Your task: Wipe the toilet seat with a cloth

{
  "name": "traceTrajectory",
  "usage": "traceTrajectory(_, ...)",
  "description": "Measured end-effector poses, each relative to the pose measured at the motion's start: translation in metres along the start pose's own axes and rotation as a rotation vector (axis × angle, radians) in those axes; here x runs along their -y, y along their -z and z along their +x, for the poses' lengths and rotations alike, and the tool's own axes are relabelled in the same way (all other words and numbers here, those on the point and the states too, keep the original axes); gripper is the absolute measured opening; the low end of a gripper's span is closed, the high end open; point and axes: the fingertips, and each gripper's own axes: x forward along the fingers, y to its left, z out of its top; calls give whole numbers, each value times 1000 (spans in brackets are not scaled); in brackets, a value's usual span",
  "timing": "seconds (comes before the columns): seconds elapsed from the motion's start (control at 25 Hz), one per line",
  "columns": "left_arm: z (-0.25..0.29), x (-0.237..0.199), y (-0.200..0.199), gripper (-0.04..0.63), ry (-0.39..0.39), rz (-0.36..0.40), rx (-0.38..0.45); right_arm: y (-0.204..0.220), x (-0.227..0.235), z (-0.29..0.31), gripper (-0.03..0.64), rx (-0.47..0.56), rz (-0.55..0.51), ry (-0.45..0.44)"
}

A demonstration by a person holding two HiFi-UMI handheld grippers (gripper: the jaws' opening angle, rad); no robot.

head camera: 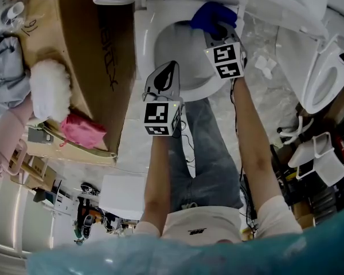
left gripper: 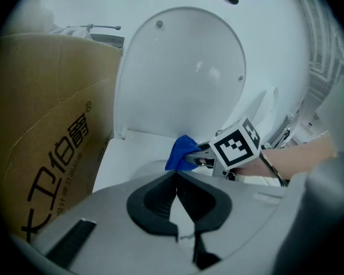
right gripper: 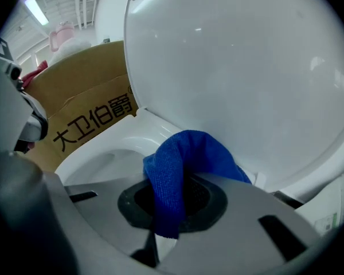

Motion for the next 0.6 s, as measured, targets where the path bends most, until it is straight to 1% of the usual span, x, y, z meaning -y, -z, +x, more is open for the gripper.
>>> traceTrajectory(0.28, -4, 15, 5, 9, 40, 36, -8, 23, 16, -15, 20, -19, 86, 60)
traceTrajectory(0.6, -7, 36, 12, 9, 89, 65, -5, 51, 23, -31, 20, -43, 146, 118)
